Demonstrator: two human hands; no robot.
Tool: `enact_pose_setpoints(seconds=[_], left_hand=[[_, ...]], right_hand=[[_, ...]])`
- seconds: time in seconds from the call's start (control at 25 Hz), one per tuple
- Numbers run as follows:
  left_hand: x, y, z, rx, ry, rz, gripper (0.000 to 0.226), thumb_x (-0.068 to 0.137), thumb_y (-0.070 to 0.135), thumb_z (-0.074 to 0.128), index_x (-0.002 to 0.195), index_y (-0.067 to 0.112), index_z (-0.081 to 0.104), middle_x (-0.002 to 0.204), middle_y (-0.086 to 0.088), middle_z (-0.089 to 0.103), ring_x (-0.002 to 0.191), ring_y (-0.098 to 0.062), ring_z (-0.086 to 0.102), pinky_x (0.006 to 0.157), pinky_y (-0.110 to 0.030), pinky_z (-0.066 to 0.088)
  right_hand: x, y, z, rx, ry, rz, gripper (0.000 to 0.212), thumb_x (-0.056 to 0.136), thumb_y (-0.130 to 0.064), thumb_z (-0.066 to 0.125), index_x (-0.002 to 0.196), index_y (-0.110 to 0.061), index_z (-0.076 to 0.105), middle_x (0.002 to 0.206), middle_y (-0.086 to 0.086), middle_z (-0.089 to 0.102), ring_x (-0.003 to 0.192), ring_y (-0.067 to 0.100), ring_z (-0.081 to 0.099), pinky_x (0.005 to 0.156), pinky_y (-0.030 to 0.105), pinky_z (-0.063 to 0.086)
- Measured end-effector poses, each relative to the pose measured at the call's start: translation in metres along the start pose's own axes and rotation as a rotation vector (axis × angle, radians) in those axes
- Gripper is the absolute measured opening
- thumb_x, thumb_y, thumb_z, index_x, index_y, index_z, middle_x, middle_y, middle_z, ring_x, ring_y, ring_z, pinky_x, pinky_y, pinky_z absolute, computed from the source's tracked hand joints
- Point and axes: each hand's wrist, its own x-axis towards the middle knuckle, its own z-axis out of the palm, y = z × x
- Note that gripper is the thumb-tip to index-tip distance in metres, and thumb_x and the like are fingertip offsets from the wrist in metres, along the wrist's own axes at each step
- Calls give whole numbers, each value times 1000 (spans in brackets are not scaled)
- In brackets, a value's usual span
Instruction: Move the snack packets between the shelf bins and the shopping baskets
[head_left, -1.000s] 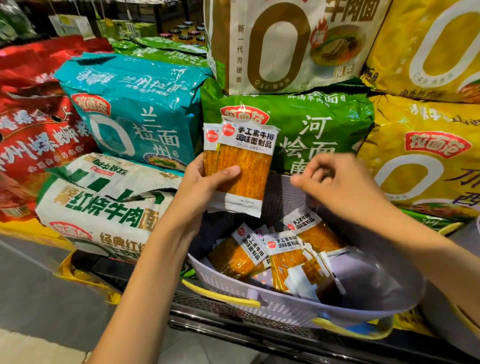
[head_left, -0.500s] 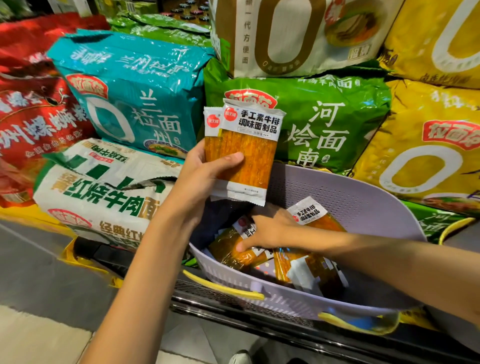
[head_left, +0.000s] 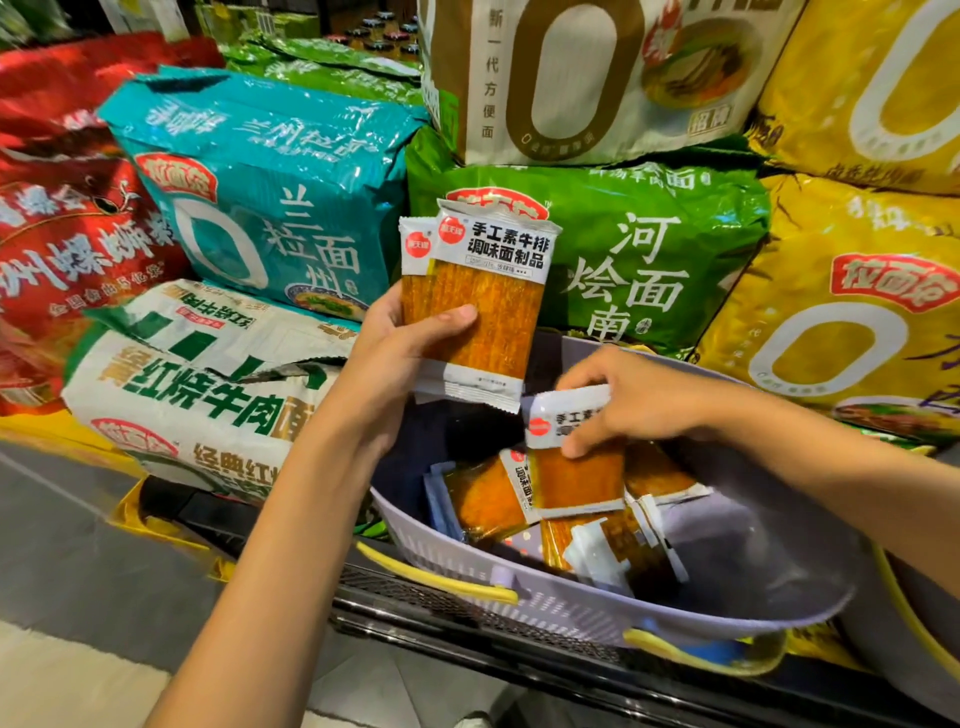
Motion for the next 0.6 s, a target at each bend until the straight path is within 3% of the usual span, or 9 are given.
enact_pose_setpoints(seconds=[0.08, 0.24, 0.44, 0.6], left_hand=[[1, 0, 0, -13, 0, 4, 25, 78, 7, 63, 102, 14, 59, 82, 7, 72, 72, -7, 69, 61, -21, 54], [-1, 2, 1, -10, -14, 2, 30, 73, 12, 65, 102, 16, 59, 81, 9, 72, 73, -6, 69, 61, -20, 54], [-2, 1, 2, 4, -21, 10, 32, 68, 16, 67, 99, 18, 60, 82, 9, 72, 74, -6, 68, 63, -20, 54], [-2, 0, 2, 20, -34, 11, 28, 70, 14, 67, 97, 19, 60, 80, 9, 72, 73, -5, 68, 61, -18, 53]], right_hand=[[-19, 3, -11, -167, 49, 19, 16, 67, -18, 84, 68, -23, 68, 66, -9, 65, 62, 2, 55, 56, 23, 41], [-30, 4, -1, -805, 353, 111, 23, 78, -28, 72, 100, -25, 66, 98, 7, 64, 96, 27, 60, 68, 29, 39], [-24, 19, 19, -1036, 372, 89, 39, 87, -40, 61, 115, -16, 48, 112, 8, 62, 105, 31, 58, 70, 34, 40], [-31, 20, 15, -1056, 331, 167, 52, 81, -51, 64, 114, -13, 50, 115, 10, 60, 107, 30, 58, 70, 33, 39]])
